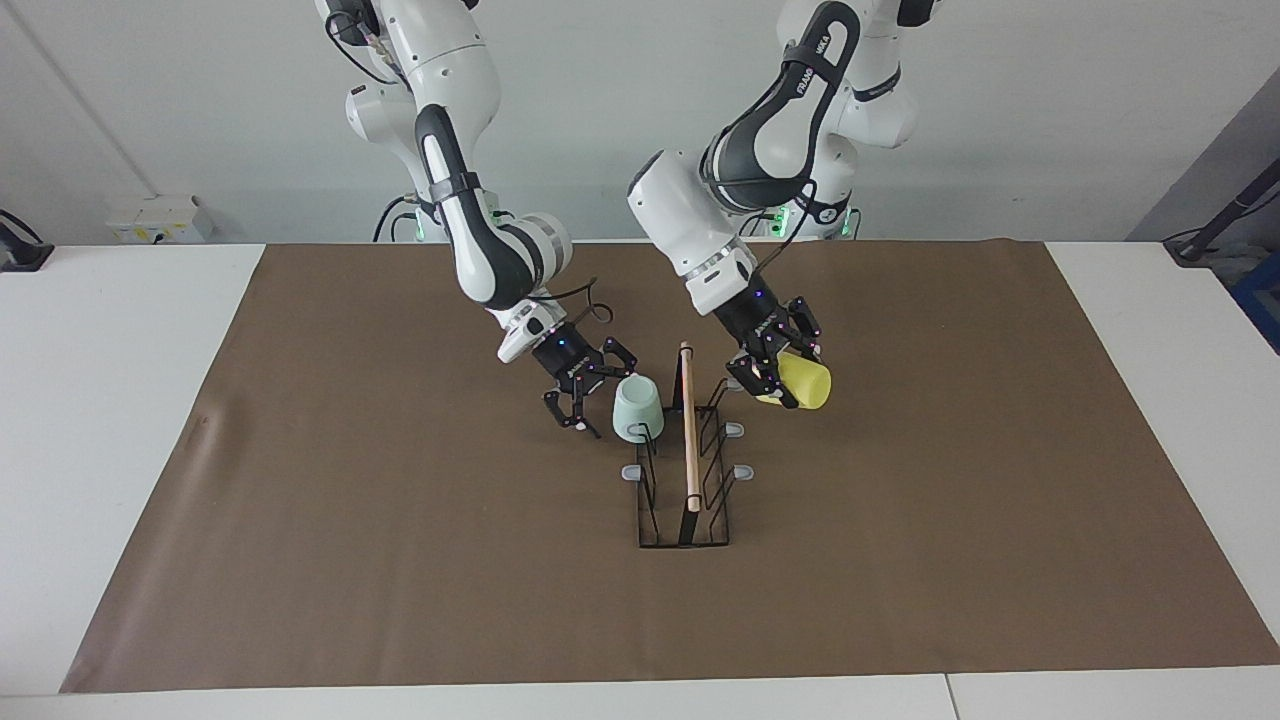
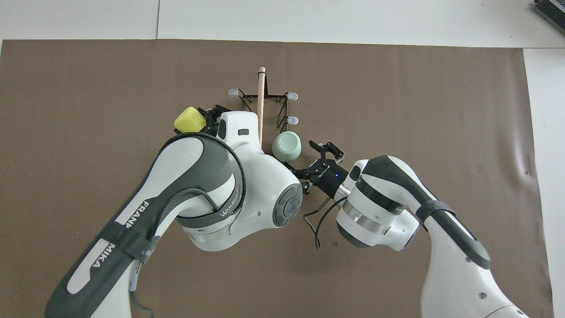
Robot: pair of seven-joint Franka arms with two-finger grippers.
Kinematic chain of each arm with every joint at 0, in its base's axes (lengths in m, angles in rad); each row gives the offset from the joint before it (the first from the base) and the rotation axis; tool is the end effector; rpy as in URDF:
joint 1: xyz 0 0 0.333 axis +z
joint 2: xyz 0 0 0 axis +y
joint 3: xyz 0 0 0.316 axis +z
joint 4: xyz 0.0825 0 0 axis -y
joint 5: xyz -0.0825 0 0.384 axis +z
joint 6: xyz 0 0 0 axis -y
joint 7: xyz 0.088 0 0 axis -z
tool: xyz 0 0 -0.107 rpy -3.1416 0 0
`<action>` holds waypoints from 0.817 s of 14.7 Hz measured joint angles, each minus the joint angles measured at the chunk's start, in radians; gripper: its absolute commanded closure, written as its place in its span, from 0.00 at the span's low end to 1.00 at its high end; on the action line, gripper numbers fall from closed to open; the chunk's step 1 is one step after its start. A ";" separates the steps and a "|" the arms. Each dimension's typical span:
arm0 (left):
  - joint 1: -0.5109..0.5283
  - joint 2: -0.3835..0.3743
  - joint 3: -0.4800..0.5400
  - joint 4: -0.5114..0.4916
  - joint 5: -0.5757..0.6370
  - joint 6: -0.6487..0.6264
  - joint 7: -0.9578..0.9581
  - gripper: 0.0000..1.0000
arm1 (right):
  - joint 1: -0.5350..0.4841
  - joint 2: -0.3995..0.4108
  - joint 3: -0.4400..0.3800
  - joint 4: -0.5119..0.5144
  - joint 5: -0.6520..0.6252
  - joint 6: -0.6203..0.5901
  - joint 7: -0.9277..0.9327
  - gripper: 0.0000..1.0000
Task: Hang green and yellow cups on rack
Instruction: 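Open the right gripper and withdraw it while the left gripper hangs yellow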
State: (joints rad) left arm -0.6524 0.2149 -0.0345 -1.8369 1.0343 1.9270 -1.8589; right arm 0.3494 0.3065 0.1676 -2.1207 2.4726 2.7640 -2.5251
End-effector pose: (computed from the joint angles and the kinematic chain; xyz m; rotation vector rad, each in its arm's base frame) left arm 0.5152 -0.3436 0.4323 -2.3567 -0.8843 -1.1653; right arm 0.4907 0.2485 0.2529 -2.2557 -0.7329 -1.2111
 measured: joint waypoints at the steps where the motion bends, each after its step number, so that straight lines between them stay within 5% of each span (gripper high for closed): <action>1: 0.000 0.000 0.001 0.000 0.000 -0.001 -0.001 1.00 | -0.002 0.000 -0.002 -0.010 -0.003 0.003 -0.006 0.00; 9: -0.027 0.032 0.000 0.000 0.032 -0.016 -0.053 1.00 | -0.038 -0.055 -0.008 -0.022 -0.193 0.090 -0.025 0.00; 12: -0.047 0.047 0.000 0.000 0.037 -0.031 -0.068 1.00 | -0.082 -0.067 -0.009 -0.019 -0.398 0.104 -0.025 0.00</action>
State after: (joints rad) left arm -0.6990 0.2616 -0.0343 -1.8371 1.0709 1.8958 -1.9274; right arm 0.2675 0.2398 0.1586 -2.1396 2.0743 2.8682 -2.5503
